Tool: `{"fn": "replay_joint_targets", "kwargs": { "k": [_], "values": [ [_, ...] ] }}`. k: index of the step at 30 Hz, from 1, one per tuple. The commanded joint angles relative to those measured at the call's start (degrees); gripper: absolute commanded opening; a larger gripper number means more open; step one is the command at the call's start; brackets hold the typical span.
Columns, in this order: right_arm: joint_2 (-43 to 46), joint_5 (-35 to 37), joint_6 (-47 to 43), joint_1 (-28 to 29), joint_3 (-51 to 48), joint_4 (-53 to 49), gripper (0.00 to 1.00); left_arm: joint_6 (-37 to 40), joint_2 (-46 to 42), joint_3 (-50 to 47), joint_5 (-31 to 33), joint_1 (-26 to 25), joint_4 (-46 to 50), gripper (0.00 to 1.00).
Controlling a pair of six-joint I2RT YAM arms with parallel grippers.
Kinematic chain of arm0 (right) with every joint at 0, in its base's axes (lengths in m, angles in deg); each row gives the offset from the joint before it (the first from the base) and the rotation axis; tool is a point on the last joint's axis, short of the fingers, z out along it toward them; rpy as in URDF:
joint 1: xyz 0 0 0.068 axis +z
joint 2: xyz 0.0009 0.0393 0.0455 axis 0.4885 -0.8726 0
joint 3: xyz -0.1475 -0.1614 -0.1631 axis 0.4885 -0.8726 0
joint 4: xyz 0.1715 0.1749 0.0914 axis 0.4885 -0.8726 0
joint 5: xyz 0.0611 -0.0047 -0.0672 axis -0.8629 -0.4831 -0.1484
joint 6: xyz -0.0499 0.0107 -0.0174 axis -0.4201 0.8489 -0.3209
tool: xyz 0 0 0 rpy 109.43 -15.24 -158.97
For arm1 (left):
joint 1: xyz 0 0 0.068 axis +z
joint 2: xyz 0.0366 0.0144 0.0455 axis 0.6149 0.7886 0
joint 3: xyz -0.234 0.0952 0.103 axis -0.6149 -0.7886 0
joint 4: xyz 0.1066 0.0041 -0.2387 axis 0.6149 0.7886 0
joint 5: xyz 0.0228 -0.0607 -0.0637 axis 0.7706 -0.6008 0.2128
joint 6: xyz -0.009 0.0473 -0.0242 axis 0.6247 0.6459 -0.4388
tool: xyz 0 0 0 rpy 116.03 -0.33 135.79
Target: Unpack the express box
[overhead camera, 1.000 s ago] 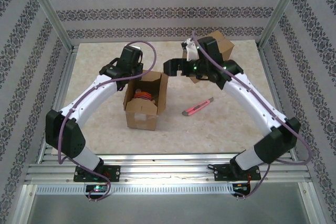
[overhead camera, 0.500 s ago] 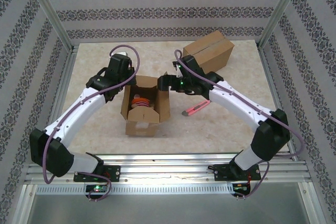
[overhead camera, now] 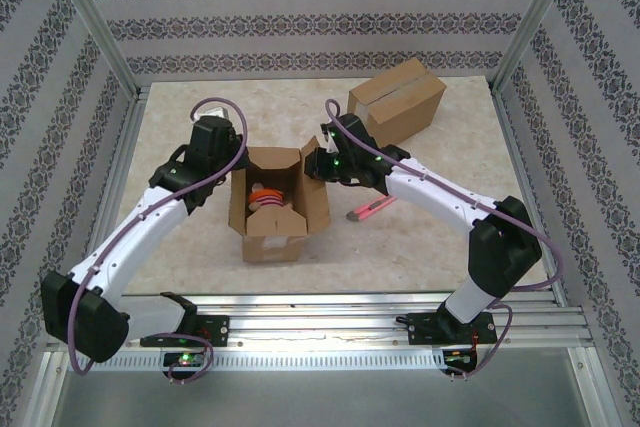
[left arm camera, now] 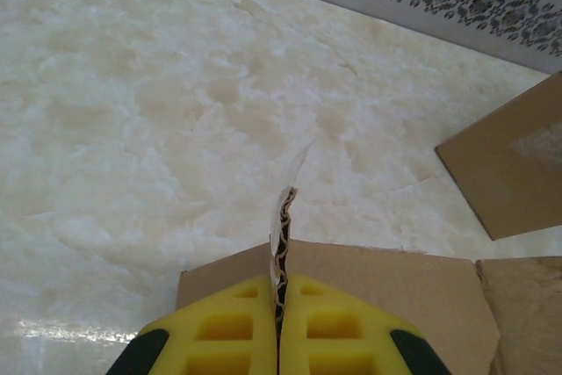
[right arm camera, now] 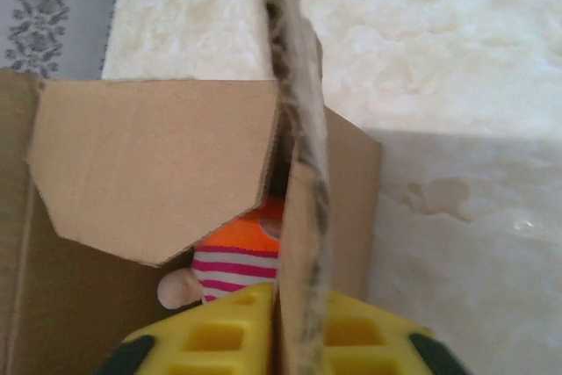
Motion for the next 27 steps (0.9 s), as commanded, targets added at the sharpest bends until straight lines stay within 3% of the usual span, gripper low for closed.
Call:
{"fn": "replay_joint_targets", "kwargs": {
  "k": [1, 3, 5, 9, 12, 14, 20, 23, 27],
  "values": [
    [1.5, -1.3, -1.0, -0.5, 0.4, 0.7, 0.00, -0.3, -3.0, -0.6, -0.2, 1.0, -4.6, 0.15],
    [2.6, -2.7, -2.9, -1.3, 1.3, 0.2, 0.00, 1.4, -4.1, -0.8, -0.2, 1.1, -4.1, 0.37],
    [4.0, -4.9, -5.3, -2.2, 2.2, -0.6, 0.00, 4.0, -5.3, -0.3, -0.1, 1.2, -3.5, 0.52],
    [6.6, -11.2, -10.0, -4.3, 4.6, -3.9, 0.00, 10.7, -6.4, 4.3, 0.0, 1.2, -1.5, 0.71],
    [7.9, -15.9, -11.3, -6.1, 5.1, -5.0, 0.00, 15.8, -5.9, 9.7, -1.1, 1.2, 0.0, 0.80],
    [8.6, -18.1, -11.3, -7.1, 5.0, -5.2, 0.00, 19.1, -4.9, 13.4, -4.2, 1.2, 0.4, 0.81],
    [9.8, -21.7, -8.7, -9.5, 3.0, -2.7, 0.00, 30.0, 0.2, 19.3, -20.4, -0.9, 1.7, 0.67],
    [10.2, -22.5, -6.7, -10.4, 1.8, -1.1, 0.00, 37.0, 2.4, 19.1, -19.0, -5.5, 4.6, 0.68],
    [10.2, -23.5, -4.7, -11.1, 0.6, 0.6, 0.00, 45.9, 3.2, 12.6, -10.0, -12.8, 3.3, 0.75]
  ]
}}
